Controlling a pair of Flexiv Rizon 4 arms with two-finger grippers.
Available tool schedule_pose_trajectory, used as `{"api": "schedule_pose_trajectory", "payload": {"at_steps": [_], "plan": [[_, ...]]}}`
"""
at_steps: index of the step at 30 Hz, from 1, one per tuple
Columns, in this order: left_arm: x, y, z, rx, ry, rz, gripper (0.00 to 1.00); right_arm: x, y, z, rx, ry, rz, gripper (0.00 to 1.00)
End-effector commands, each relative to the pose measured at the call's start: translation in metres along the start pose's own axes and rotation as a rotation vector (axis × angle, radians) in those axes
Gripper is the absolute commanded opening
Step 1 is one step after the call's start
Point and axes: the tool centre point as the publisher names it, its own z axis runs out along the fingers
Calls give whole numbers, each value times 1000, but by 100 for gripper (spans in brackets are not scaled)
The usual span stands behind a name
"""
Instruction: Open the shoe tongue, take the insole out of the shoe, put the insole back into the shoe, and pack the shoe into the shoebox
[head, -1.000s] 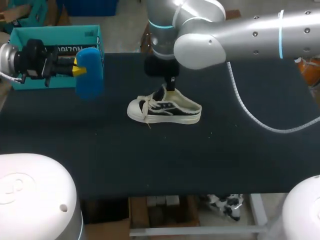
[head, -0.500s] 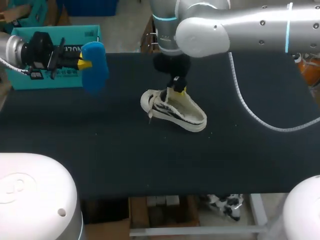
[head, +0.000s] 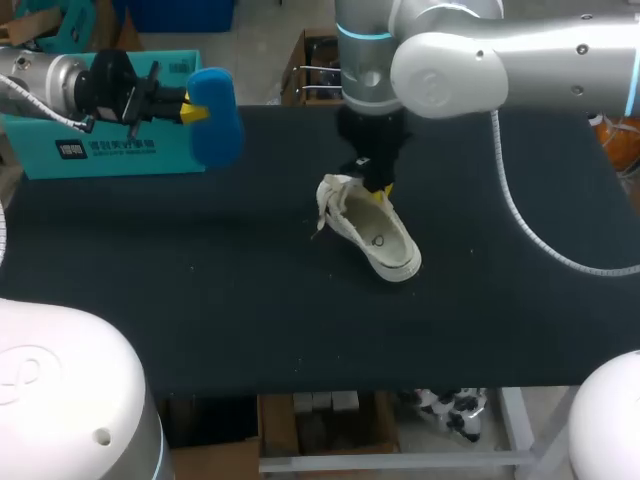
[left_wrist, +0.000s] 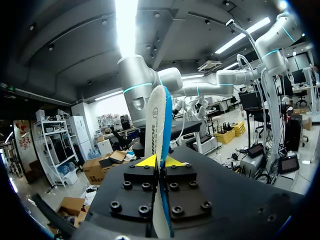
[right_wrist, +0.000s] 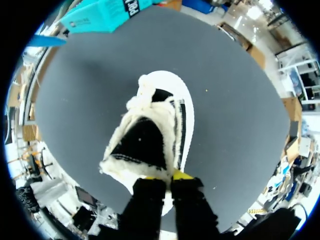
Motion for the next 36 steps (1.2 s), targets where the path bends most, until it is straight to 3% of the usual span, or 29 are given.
{"api": "schedule_pose_trajectory", "payload": {"at_steps": [1, 14, 20, 32, 33, 36], "plan": [[-14, 9, 4, 47, 106, 0, 0, 1, -10, -7, -122, 9, 80, 0], [-29, 14, 8, 65, 146, -7, 0, 14, -3, 9, -234, 48, 236, 0], [-29, 17, 4, 61, 144, -15, 0, 17, 2, 18, -232, 48, 262, 0], [-24, 18, 0, 62, 126, -16, 0, 15, -13, 28, -243, 45, 319, 0], [-23, 18, 1, 63, 128, -15, 0, 15, -15, 28, -246, 44, 324, 100], [-22, 14, 4, 79, 143, 6, 0, 12, -20, 23, -256, 36, 327, 100]]}}
